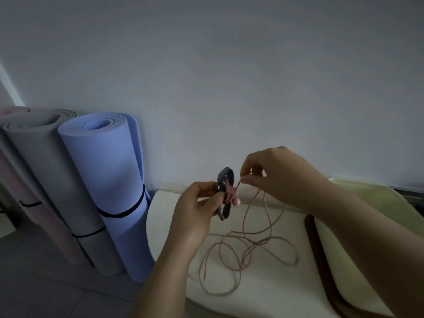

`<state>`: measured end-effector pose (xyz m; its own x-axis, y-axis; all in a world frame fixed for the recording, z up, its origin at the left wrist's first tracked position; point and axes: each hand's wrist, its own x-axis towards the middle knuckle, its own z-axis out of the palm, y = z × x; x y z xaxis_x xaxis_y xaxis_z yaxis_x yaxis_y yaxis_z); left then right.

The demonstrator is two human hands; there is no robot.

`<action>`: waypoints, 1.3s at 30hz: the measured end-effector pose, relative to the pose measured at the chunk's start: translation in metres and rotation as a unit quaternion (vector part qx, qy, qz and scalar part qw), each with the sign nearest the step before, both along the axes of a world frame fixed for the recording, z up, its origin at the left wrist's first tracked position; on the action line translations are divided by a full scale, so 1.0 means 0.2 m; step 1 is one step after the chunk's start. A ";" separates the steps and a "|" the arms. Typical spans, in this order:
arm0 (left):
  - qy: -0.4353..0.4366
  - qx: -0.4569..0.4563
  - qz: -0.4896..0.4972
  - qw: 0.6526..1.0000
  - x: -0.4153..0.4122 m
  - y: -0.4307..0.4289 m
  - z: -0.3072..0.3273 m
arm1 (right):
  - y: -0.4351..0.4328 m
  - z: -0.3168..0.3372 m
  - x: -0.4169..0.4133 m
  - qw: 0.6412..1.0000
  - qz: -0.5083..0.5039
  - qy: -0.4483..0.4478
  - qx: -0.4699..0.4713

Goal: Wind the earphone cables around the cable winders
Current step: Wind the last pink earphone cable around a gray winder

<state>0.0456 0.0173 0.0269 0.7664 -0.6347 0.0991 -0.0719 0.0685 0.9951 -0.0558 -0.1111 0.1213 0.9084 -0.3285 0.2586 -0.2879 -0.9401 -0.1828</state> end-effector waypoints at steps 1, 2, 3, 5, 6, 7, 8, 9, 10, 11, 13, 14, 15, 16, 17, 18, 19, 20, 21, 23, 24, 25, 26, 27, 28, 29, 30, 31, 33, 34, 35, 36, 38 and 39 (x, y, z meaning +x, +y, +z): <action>-0.004 0.003 -0.025 1.000 0.00 0.01 0.01 | -0.01 0.00 0.00 1.000 0.004 0.002 -0.008; -0.007 0.007 -0.047 0.999 -0.01 0.01 0.02 | -0.02 0.00 0.00 1.000 0.009 0.004 -0.014; -0.010 0.012 -0.067 0.998 -0.01 0.02 0.02 | -0.02 0.00 0.00 1.000 0.015 0.003 -0.019; -0.009 0.022 -0.093 0.995 -0.01 0.04 0.03 | -0.04 0.00 0.00 0.999 0.025 0.007 -0.020; -0.005 0.026 -0.103 0.994 0.00 0.04 0.04 | -0.05 0.00 0.00 0.999 0.027 0.014 -0.022; -0.004 0.031 -0.113 0.993 0.00 0.05 0.04 | -0.06 0.00 0.00 0.999 0.030 0.022 -0.028; -0.003 0.038 -0.122 0.992 0.00 0.05 0.04 | -0.07 0.00 0.00 0.998 0.032 0.029 -0.036; 0.001 0.042 -0.131 0.990 0.01 0.06 0.04 | -0.08 -0.01 0.00 0.998 0.037 0.031 -0.045; 0.008 0.043 -0.144 0.989 0.02 0.06 0.04 | -0.09 -0.01 -0.01 0.998 0.040 0.033 -0.038; 0.016 0.042 -0.161 0.986 0.02 0.07 0.04 | -0.11 -0.01 -0.01 0.998 0.047 0.030 -0.007; 0.036 0.035 -0.198 0.979 0.04 0.08 0.04 | -0.14 -0.02 -0.01 0.993 0.064 0.027 0.090; 0.049 0.029 -0.213 0.975 0.04 0.09 0.04 | -0.16 -0.03 -0.01 0.987 0.071 0.032 0.138; 0.060 0.023 -0.226 0.972 0.04 0.09 0.04 | -0.18 -0.05 0.00 0.980 0.075 0.035 0.178; 0.072 0.013 -0.237 0.969 0.04 0.10 0.04 | -0.19 -0.07 0.00 0.972 0.078 0.032 0.218; 0.085 0.000 -0.244 0.966 0.03 0.09 0.04 | -0.21 -0.11 0.01 0.962 0.085 0.021 0.258; 0.101 -0.014 -0.250 0.963 0.03 0.09 0.04 | -0.21 -0.14 0.02 0.947 0.098 0.009 0.305; 0.121 -0.030 -0.253 0.959 0.02 0.08 0.04 | -0.21 -0.18 0.02 0.928 0.110 0.003 0.356; 0.140 -0.051 -0.254 0.956 0.02 0.08 0.05 | -0.20 -0.22 0.03 0.900 0.123 0.002 0.417; 0.156 -0.073 -0.251 0.953 0.02 0.07 0.05 | -0.18 -0.26 0.04 0.869 0.134 0.001 0.476; 0.185 -0.121 -0.244 0.944 0.02 0.06 0.06 | -0.11 -0.35 0.07 0.805 0.126 -0.026 0.579; 0.201 -0.146 -0.238 0.939 0.01 0.06 0.07 | -0.07 -0.39 0.09 0.786 0.106 -0.048 0.606; 0.220 -0.168 -0.228 0.934 0.01 0.05 0.08 | -0.03 -0.43 0.11 0.787 0.081 -0.066 0.608; 0.239 -0.189 -0.213 0.928 0.01 0.05 0.09 | 0.00 -0.45 0.12 0.804 0.057 -0.076 0.588; 0.259 -0.210 -0.196 0.922 0.01 0.04 0.09 | 0.03 -0.46 0.13 0.828 0.038 -0.081 0.554; 0.276 -0.230 -0.180 0.916 0.01 0.04 0.09 | 0.06 -0.47 0.13 0.850 0.024 -0.089 0.519; 0.292 -0.247 -0.160 0.910 0.02 0.04 0.08 | 0.09 -0.47 0.13 0.866 0.019 -0.095 0.491; 0.304 -0.262 -0.137 0.906 0.04 0.04 0.08 | 0.10 -0.47 0.13 0.877 0.029 -0.093 0.471; 0.318 -0.278 -0.111 0.900 0.05 0.04 0.08 | 0.11 -0.48 0.12 0.884 0.047 -0.083 0.458; 0.353 -0.328 -0.060 0.874 0.09 0.05 0.08 | 0.10 -0.50 0.11 0.910 0.075 -0.038 0.405; 0.369 -0.359 -0.040 0.856 0.10 0.06 0.08 | 0.08 -0.52 0.10 0.928 0.075 -0.018 0.365; 0.380 -0.386 -0.021 0.840 0.12 0.07 0.07 | 0.05 -0.52 0.10 0.939 0.065 -0.008 0.338; 0.381 -0.402 -0.002 0.832 0.14 0.07 0.07 | 0.02 -0.54 0.09 0.943 0.052 -0.010 0.329; 0.368 -0.410 0.034 0.834 0.17 0.08 0.07 | -0.02 -0.55 0.08 0.932 0.032 -0.029 0.359; 0.360 -0.409 0.052 0.837 0.18 0.08 0.07 | -0.05 -0.56 0.08 0.921 0.020 -0.036 0.387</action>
<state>0.0822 0.0342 0.0406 0.8610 -0.5066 -0.0442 0.4787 0.7781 0.4068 -0.0405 -0.1217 0.0093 0.9129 -0.4075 0.0213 -0.2171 -0.5292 -0.8203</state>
